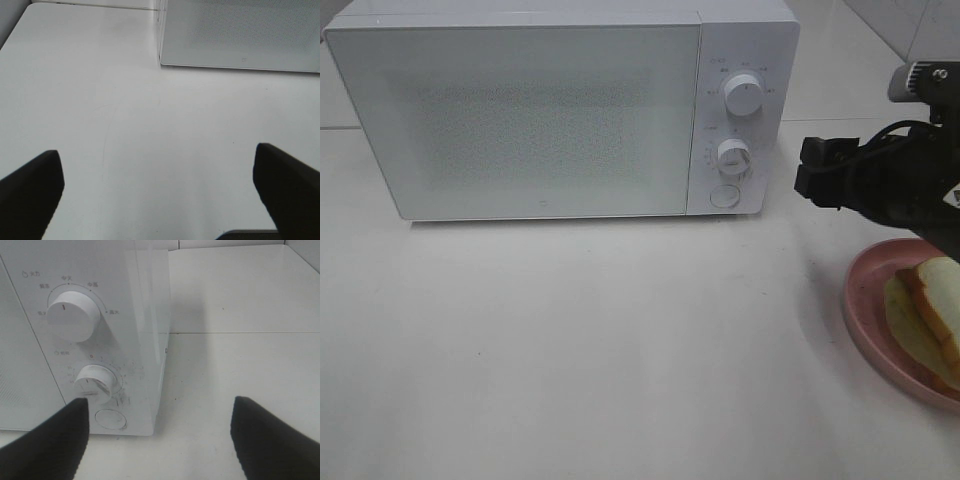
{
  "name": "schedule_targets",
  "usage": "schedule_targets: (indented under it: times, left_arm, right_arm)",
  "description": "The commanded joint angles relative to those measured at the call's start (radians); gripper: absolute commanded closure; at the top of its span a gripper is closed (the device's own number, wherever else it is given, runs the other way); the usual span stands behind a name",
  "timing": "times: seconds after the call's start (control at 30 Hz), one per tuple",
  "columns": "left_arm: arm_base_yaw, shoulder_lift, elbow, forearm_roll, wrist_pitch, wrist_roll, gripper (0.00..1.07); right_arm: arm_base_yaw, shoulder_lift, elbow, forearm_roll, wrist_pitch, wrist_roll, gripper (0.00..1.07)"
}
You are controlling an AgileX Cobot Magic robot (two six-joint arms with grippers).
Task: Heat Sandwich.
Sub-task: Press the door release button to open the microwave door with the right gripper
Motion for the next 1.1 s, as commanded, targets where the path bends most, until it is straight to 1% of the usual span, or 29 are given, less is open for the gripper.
schedule_targets:
  times: [0.03,0.07,0.1,0.17,0.23,0.3,0.37,0.4,0.43,0.47,0.6,0.8,1.1]
  left_arm:
    - [-0.005,-0.025,0.002,0.001,-0.012,0.000,0.09]
    - [-0.005,-0.025,0.002,0.001,-0.012,0.000,0.09]
    - [-0.005,-0.025,0.002,0.001,-0.012,0.000,0.09]
    - [-0.005,-0.025,0.002,0.001,-0.012,0.000,0.09]
    - [-0.005,-0.025,0.002,0.001,-0.012,0.000,0.09]
    - [-0.005,-0.025,0.002,0.001,-0.012,0.000,0.09]
    - [-0.005,-0.025,0.002,0.001,-0.012,0.000,0.09]
    - [-0.005,-0.025,0.002,0.001,-0.012,0.000,0.09]
    - [-0.005,-0.025,0.002,0.001,-0.012,0.000,0.09]
    - [-0.005,-0.025,0.002,0.001,-0.012,0.000,0.09]
    - [-0.005,-0.025,0.002,0.001,-0.012,0.000,0.09]
    - [-0.005,-0.025,0.002,0.001,-0.012,0.000,0.09]
    - [-0.005,-0.025,0.002,0.001,-0.012,0.000,0.09]
  right_arm:
    - [0.070,0.045,0.000,0.117,-0.096,-0.043,0.32]
    - [0.070,0.045,0.000,0.117,-0.096,-0.043,0.32]
    - [0.087,0.057,0.000,0.148,-0.112,-0.048,0.32]
    - [0.141,0.104,0.000,0.202,-0.175,-0.061,0.32]
    - [0.158,0.118,-0.001,0.213,-0.193,-0.061,0.32]
    - [0.208,0.155,-0.002,0.239,-0.228,-0.061,0.32]
    - [0.236,0.174,-0.002,0.254,-0.247,-0.061,0.32]
    - [0.236,0.174,-0.002,0.254,-0.247,-0.061,0.32]
    - [0.249,0.182,-0.002,0.265,-0.254,-0.061,0.32]
    - [0.281,0.195,-0.002,0.288,-0.271,-0.060,0.32]
    - [0.327,0.215,-0.002,0.339,-0.281,-0.062,0.32]
    - [0.357,0.240,-0.002,0.370,-0.281,-0.076,0.32]
    - [0.357,0.240,-0.002,0.369,-0.278,-0.060,0.32]
